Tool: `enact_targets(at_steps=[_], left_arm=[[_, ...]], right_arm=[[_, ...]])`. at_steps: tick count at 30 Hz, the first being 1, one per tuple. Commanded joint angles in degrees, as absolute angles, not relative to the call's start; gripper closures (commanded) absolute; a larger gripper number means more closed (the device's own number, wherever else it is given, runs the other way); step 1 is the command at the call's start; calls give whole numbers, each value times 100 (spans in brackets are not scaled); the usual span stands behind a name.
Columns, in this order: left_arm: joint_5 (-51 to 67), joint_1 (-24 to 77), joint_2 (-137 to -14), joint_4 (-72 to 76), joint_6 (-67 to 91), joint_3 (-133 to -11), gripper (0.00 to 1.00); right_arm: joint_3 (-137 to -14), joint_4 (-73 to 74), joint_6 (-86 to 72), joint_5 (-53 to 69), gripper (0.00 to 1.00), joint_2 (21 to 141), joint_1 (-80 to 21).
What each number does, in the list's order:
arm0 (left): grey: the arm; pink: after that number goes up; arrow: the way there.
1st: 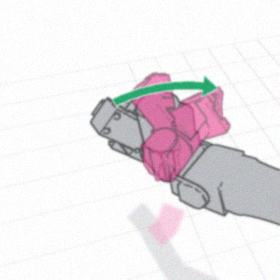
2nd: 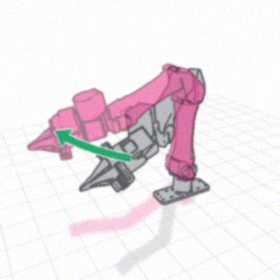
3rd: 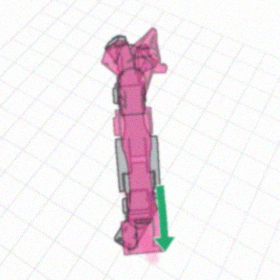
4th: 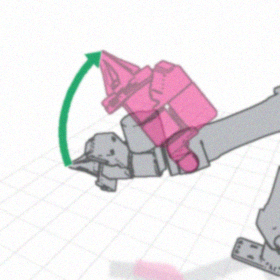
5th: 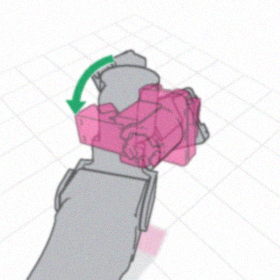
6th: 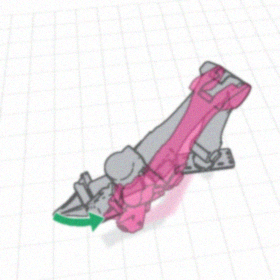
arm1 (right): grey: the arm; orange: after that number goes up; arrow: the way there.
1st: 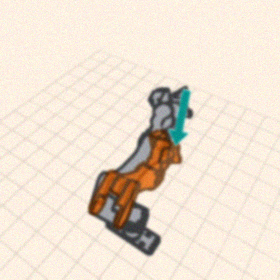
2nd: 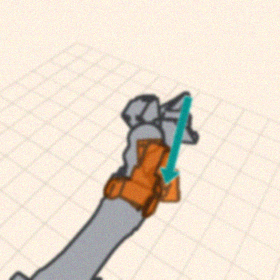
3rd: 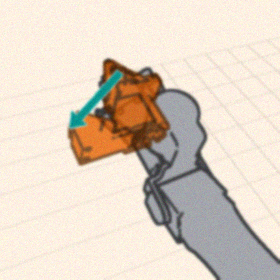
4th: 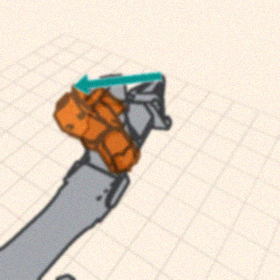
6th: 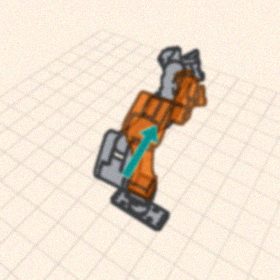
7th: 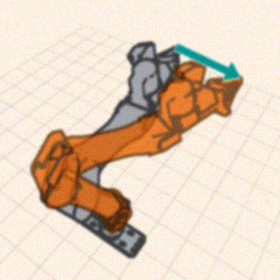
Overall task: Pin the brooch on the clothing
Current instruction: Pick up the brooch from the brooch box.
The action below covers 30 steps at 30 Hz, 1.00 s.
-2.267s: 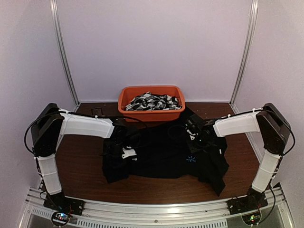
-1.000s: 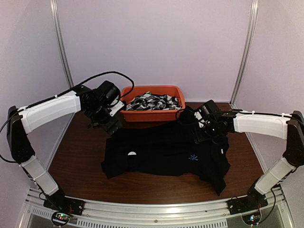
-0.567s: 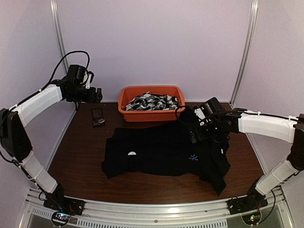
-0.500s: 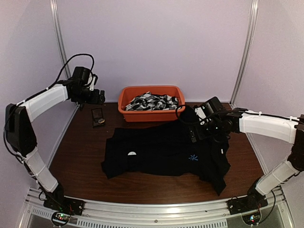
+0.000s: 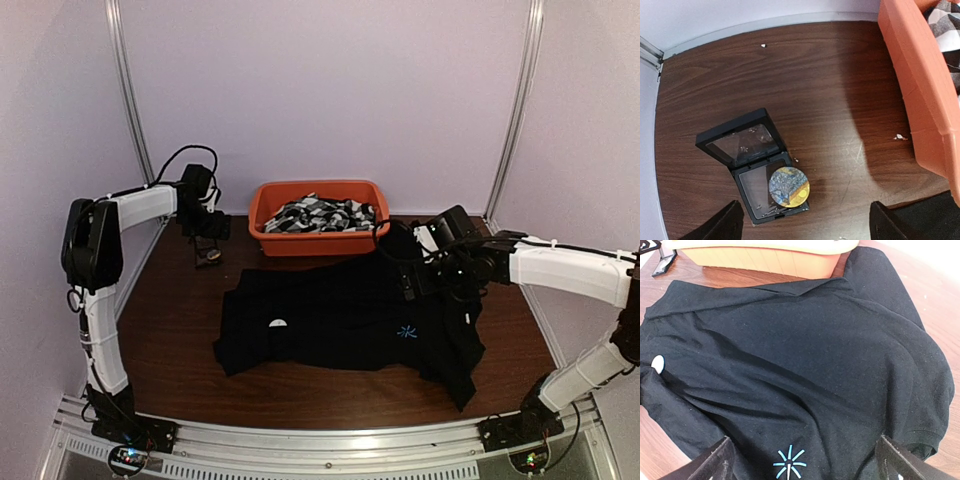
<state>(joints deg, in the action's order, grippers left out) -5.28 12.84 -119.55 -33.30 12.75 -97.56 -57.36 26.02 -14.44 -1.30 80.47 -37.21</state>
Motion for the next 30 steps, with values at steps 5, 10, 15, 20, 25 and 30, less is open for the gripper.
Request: enact_targets(at_steps=[5,10,15,20,25,30], left_arm=[[-285,1061,-12409,-3153,1144,-9902,13],[206,928,-12610,-2980,1178,-9849,18],[175,925,-12742,-2964,1183,-9858,18],[244,914,-12838,-2931,1184,-9864,18],[167,907,-12923,-2927,1154,-9905,18],[90,905,-12942,-2930,1152,-9896,18]], right_arm=[[-5717,2548,-1529,-171,1,8050,-3862],[-5728,2534,-1572,-193,2,8122,-3910],[-5760,2526,-1607,-215,2,8262,-3993],[-5813,2523,-1591,-212,2,8380,-4053],[-5845,2527,-1573,-220,2,8495,-4110],[-5810,2505,-1565,-242,3,8540,-4138]])
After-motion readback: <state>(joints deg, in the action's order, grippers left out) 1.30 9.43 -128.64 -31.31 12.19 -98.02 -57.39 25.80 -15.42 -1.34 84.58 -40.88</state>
